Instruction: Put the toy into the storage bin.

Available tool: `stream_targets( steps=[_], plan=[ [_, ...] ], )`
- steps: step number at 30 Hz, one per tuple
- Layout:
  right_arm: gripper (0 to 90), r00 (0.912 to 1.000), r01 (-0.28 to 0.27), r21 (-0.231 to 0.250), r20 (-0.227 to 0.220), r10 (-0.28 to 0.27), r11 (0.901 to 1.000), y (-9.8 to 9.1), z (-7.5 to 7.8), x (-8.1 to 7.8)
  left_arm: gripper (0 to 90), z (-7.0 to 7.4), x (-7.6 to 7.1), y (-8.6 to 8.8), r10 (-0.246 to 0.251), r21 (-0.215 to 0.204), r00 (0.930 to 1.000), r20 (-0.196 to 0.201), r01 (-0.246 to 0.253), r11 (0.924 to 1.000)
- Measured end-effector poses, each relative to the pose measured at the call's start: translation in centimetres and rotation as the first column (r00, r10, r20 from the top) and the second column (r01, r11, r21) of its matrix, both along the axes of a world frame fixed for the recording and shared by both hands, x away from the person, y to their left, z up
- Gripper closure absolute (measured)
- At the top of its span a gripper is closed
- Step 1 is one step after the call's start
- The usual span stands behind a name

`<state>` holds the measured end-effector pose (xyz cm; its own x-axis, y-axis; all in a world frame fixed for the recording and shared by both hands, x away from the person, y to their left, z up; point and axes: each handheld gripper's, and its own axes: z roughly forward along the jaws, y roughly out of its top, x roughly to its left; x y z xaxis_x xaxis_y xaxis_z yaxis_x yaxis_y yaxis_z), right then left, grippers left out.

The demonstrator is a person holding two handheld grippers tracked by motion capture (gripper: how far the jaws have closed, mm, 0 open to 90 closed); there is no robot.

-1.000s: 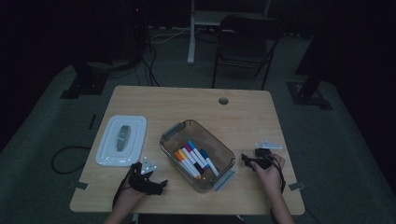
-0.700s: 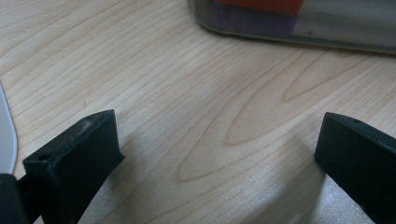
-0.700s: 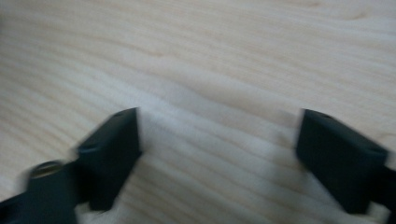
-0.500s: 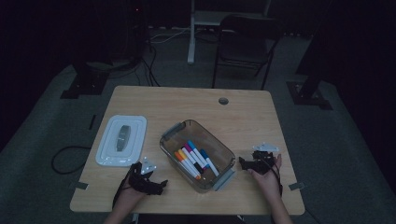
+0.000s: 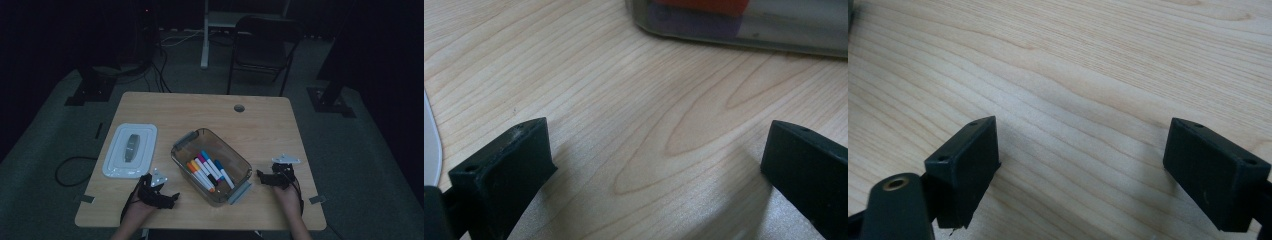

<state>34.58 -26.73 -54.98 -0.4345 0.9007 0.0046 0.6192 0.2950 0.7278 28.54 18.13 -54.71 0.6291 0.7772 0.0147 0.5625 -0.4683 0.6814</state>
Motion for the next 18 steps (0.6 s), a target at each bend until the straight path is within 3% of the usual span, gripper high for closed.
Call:
stream_targets(
  steps=[18],
  plan=[
    [12.1, 0.9999, -0.010, -0.001, -0.006, 0.010, 0.9999, 0.05, 0.00, 0.03, 0.6, 0.04, -0.55, 0.46, 0.003, 0.001, 1.0000, -0.005, -0.003, 1.0000]
  ],
)
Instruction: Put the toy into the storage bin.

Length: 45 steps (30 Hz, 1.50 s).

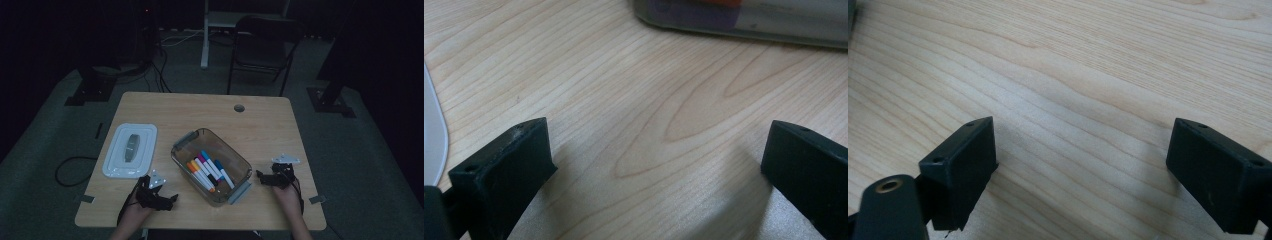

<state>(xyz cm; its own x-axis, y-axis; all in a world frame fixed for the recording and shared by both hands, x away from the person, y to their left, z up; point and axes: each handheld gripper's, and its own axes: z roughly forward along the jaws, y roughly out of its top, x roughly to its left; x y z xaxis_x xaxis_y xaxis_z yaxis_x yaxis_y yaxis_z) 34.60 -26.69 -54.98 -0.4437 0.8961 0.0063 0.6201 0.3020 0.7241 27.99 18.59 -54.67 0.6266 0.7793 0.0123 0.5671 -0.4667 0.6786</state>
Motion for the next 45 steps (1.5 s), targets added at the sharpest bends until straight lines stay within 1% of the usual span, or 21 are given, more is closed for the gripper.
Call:
stream_targets(
  steps=[1, 4, 10, 12, 15, 17, 21, 22, 27, 29, 30, 31, 33, 35, 36, 37, 40, 41, 43, 45],
  plan=[
    [12.1, 1.0000, 0.000, 0.000, 0.000, 0.000, 1.0000, 0.0, 0.0, 0.0, 0.6, 0.1, 0.0, 0.1, 0.004, 0.009, 0.9999, -0.010, -0.004, 1.0000],
    [12.1, 1.0000, -0.001, -0.001, 0.000, 0.001, 1.0000, 0.0, 0.0, 0.0, 0.6, 0.4, 0.0, 0.3, 0.001, 0.028, 0.9999, -0.014, 0.000, 0.9996],
    [12.1, 1.0000, 0.000, -0.001, 0.000, 0.000, 1.0000, 0.0, 0.0, 0.0, 0.6, 0.8, -0.1, 1.1, 0.010, 0.016, 0.9988, -0.048, -0.009, 0.9998],
    [12.0, 1.0000, -0.001, -0.001, 0.000, 0.001, 1.0000, 0.0, 0.0, 0.0, 0.6, 1.1, -0.1, 1.5, 0.017, 0.007, 0.9985, -0.053, -0.017, 0.9998],
    [12.0, 1.0000, 0.000, -0.001, 0.000, 0.000, 1.0000, 0.0, 0.0, 0.0, 0.7, 1.7, -0.2, 2.3, 0.031, -0.003, 0.9987, -0.041, -0.031, 0.9995],
    [12.0, 1.0000, -0.001, -0.001, 0.000, 0.001, 1.0000, 0.0, 0.0, 0.0, 0.6, 2.0, -0.2, 2.6, 0.038, 0.002, 0.9985, -0.039, -0.038, 0.9993],
    [12.0, 1.0000, -0.001, -0.001, 0.000, 0.001, 1.0000, 0.0, 0.0, 0.0, 0.7, 2.3, -0.2, 3.0, 0.040, -0.002, 0.9987, -0.031, -0.040, 0.9992],
    [12.0, 1.0000, 0.000, -0.001, 0.000, 0.000, 1.0000, 0.0, 0.0, 0.0, 0.7, 2.5, -0.2, 3.1, 0.042, 0.004, 0.9987, -0.030, -0.041, 0.9991],
    [12.0, 1.0000, -0.001, -0.001, 0.000, 0.001, 1.0000, 0.0, 0.0, 0.0, 0.7, 3.0, 0.2, 3.8, 0.059, -0.010, 0.9980, -0.023, -0.059, 0.9982],
    [12.0, 1.0000, 0.000, -0.001, 0.000, 0.000, 1.0000, 0.0, 0.0, 0.0, 0.7, 3.3, 0.4, 4.1, 0.068, -0.013, 0.9976, -0.016, -0.068, 0.9976],
    [12.0, 1.0000, -0.001, -0.001, 0.000, 0.001, 1.0000, 0.0, 0.0, 0.0, 0.7, 3.6, 0.6, 4.6, 0.076, -0.018, 0.9971, -0.005, -0.076, 0.9969],
    [12.0, 1.0000, -0.001, -0.001, 0.000, 0.001, 1.0000, 0.0, 0.0, 0.0, 0.7, 3.6, 0.6, 4.6, 0.076, -0.018, 0.9971, -0.005, -0.076, 0.9969],
    [12.1, 1.0000, -0.001, -0.001, 0.000, 0.001, 1.0000, 0.0, 0.0, 0.0, 0.7, 4.1, 1.1, 5.2, 0.097, -0.026, 0.9952, 0.011, -0.096, 0.9950],
    [12.0, 1.0000, -0.001, -0.002, 0.000, 0.001, 1.0000, 0.0, 0.0, 0.0, 0.7, 4.2, 1.2, 5.4, 0.102, -0.027, 0.9947, 0.014, -0.102, 0.9944],
    [12.0, 1.0000, -0.001, -0.001, 0.000, 0.001, 1.0000, 0.0, 0.0, 0.0, 0.7, 4.5, 1.5, 5.9, 0.114, -0.036, 0.9931, 0.026, -0.113, 0.9929],
    [12.0, 1.0000, -0.001, -0.001, 0.000, 0.001, 1.0000, 0.0, 0.0, 0.0, 0.8, 4.5, 1.5, 5.9, 0.114, -0.036, 0.9931, 0.026, -0.113, 0.9929],
    [12.0, 1.0000, -0.001, -0.002, 0.000, 0.001, 1.0000, 0.0, 0.0, 0.0, 0.7, 4.8, 2.2, 6.7, 0.142, -0.047, 0.9889, 0.042, -0.140, 0.9890],
    [12.0, 1.0000, -0.001, -0.002, 0.000, 0.001, 1.0000, 0.0, 0.0, 0.0, 0.8, 4.8, 2.2, 6.7, 0.142, -0.047, 0.9889, 0.042, -0.140, 0.9890],
    [12.0, 1.0000, -0.001, -0.001, 0.000, 0.001, 1.0000, 0.0, 0.0, 0.0, 0.7, 5.0, 2.7, 7.2, 0.162, -0.052, 0.9854, 0.053, -0.159, 0.9859],
    [12.0, 1.0000, -0.001, -0.002, 0.000, 0.001, 1.0000, 0.0, 0.0, 0.0, 0.8, 5.0, 2.7, 7.2, 0.162, -0.052, 0.9854, 0.053, -0.159, 0.9859]
  ],
)
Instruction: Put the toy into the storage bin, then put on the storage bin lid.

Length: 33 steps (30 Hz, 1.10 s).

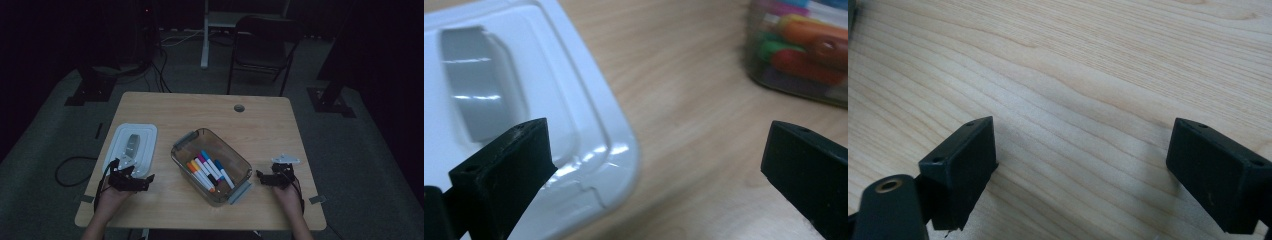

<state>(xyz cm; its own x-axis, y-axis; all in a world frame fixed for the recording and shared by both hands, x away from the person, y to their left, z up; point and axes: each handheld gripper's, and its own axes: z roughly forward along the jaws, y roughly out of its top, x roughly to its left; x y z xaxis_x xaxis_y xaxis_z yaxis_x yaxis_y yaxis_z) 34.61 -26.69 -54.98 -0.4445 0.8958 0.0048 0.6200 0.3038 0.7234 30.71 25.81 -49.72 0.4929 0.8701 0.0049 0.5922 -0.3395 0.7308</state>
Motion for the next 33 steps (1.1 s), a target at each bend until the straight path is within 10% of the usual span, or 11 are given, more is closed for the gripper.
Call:
stream_targets(
  steps=[33],
  plan=[
    [12.1, 1.0000, 0.001, 0.001, -0.001, -0.001, 1.0000, 0.0, 0.0, -0.1, 5.4, -0.6, 3.8, 2.4, 0.137, -0.029, 0.9899, 0.037, -0.136, 0.9903]
  ],
)
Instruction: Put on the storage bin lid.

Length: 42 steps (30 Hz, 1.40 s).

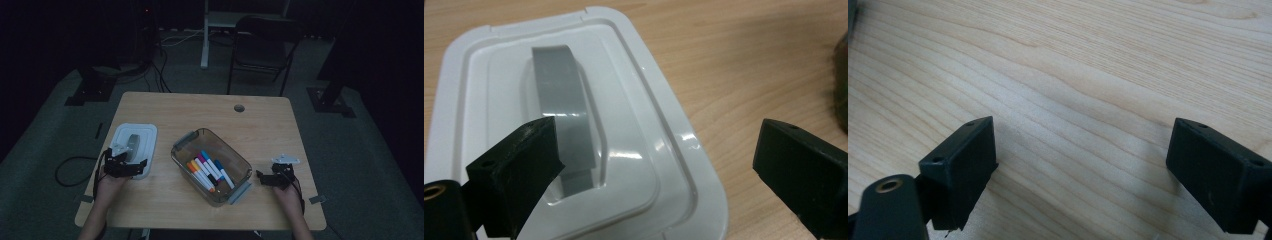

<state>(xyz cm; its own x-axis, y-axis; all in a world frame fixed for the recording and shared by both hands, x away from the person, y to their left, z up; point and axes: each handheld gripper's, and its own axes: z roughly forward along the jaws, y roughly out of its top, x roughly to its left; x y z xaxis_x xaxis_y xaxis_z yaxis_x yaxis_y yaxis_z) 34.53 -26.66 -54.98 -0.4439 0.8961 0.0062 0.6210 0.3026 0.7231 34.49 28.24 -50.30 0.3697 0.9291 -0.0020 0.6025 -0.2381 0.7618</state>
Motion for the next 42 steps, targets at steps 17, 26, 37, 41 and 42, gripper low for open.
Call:
stream_targets(
  steps=[17, 26, 37, 41, 42],
  plan=[
    [12.1, 1.0000, 0.003, 0.002, 0.000, -0.003, 1.0000, 0.0, 0.0, 0.0, 30.6, -0.7, 1.2, 1.0, 0.078, -0.025, 0.9969, -0.007, -0.078, 0.9966],
    [12.1, 1.0000, 0.004, 0.001, 0.000, -0.004, 1.0000, 0.0, 0.0, 0.0, 32.1, -1.0, 2.1, 1.5, 0.173, -0.014, 0.9842, 0.039, -0.172, 0.9849],
    [12.2, 0.9997, -0.022, 0.051, -0.003, 0.022, 0.9985, 0.5, 0.3, 0.1, 36.6, -1.9, 4.3, 1.5, 0.158, 0.063, 0.9873, -0.021, -0.156, 0.9858],
    [12.2, 0.9973, -0.070, 0.042, 0.023, 0.069, 0.9966, 1.6, 1.1, 0.1, 47.8, -2.2, 4.8, 1.3, 0.154, 0.085, 0.9871, -0.045, -0.149, 0.9851],
    [12.2, 0.9965, -0.079, 0.043, 0.030, 0.078, 0.9959, 1.9, 1.2, 0.1, 51.2, -2.2, 4.8, 1.3, 0.153, 0.074, 0.9871, -0.049, -0.149, 0.9861]
  ],
)
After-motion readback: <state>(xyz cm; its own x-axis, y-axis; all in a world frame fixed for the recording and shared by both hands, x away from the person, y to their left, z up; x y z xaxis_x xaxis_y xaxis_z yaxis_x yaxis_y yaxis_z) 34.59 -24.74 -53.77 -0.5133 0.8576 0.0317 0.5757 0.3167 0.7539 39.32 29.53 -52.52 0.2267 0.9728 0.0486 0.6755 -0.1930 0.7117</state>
